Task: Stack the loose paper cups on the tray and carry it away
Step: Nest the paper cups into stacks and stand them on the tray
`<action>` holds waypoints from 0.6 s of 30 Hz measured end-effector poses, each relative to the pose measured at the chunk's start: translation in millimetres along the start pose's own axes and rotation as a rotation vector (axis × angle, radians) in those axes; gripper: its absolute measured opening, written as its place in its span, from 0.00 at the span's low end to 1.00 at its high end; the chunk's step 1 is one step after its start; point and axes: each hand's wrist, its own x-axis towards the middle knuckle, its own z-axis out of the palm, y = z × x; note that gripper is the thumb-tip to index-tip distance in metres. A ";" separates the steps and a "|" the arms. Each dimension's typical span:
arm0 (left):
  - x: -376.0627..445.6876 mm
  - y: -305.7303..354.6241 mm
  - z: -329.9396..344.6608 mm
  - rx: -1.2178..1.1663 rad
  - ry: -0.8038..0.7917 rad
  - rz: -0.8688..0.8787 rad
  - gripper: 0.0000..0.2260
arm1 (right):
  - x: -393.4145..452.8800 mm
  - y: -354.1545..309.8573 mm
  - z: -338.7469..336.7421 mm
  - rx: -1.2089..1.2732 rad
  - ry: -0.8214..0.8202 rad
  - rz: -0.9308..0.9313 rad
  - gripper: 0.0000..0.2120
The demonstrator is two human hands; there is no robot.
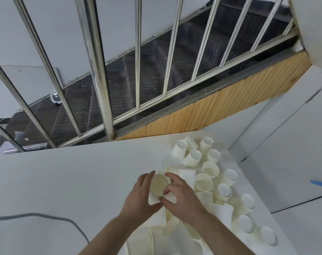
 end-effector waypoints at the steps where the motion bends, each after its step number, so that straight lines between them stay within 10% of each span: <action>1: 0.9 0.8 0.7 -0.011 0.001 -0.002 0.40 | -0.7 1.1 0.7 0.012 -0.007 -0.010 0.09; 18: -4.9 -27.8 4.8 0.051 -0.004 -0.180 0.35 | 22.0 40.8 -5.0 -0.128 0.041 0.218 0.26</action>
